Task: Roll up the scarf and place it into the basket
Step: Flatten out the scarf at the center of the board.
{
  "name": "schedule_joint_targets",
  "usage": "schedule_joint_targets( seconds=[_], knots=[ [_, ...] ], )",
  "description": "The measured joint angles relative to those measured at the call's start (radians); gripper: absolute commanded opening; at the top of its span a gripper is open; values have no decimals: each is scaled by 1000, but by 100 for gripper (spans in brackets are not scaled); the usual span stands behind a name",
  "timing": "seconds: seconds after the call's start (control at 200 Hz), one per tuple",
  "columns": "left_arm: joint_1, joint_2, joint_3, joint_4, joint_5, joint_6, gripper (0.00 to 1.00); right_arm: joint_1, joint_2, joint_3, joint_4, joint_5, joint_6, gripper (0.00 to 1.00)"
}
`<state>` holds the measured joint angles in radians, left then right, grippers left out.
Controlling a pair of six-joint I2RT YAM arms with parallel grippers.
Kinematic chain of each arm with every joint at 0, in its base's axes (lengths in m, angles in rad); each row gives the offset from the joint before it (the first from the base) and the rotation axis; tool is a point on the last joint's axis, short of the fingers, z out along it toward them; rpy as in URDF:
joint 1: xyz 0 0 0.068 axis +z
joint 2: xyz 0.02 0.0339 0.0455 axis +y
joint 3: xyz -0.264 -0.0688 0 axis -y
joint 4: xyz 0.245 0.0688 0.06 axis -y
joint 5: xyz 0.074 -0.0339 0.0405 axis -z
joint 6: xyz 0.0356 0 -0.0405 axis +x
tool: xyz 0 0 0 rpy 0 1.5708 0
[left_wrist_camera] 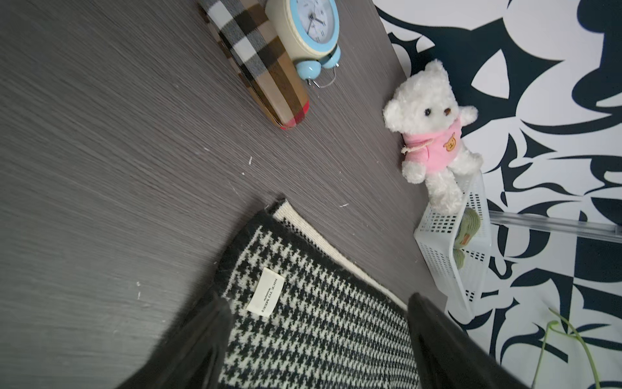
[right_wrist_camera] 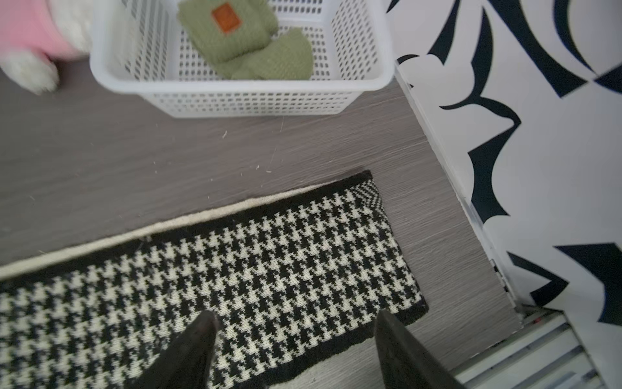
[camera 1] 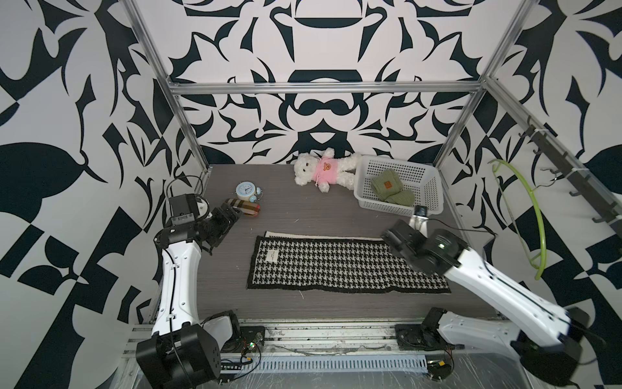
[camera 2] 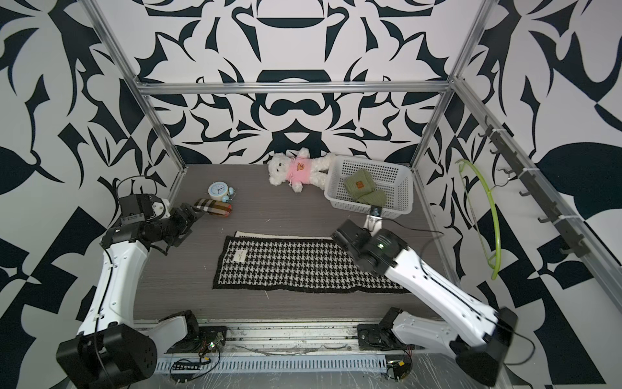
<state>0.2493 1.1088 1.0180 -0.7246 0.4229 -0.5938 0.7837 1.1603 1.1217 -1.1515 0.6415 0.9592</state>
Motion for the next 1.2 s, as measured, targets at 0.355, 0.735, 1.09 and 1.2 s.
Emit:
schedule_joint_targets(
  seconds=[0.355, 0.735, 1.09, 1.2],
  knots=[
    [-96, 34, -71, -11, -8, 21, 89, 55, 575, 57, 383, -488, -183, 75],
    [-96, 101, -52, -26, -58, 38, 93, 24, 850, 328, 376, -456, -355, 75],
    [86, 185, -21, -53, -136, -2, 95, 272, 875, 572, 439, -560, -557, 68],
    [241, 224, -31, -59, -113, -21, 94, 323, 962, 665, 496, -642, -608, 61]
  ],
)
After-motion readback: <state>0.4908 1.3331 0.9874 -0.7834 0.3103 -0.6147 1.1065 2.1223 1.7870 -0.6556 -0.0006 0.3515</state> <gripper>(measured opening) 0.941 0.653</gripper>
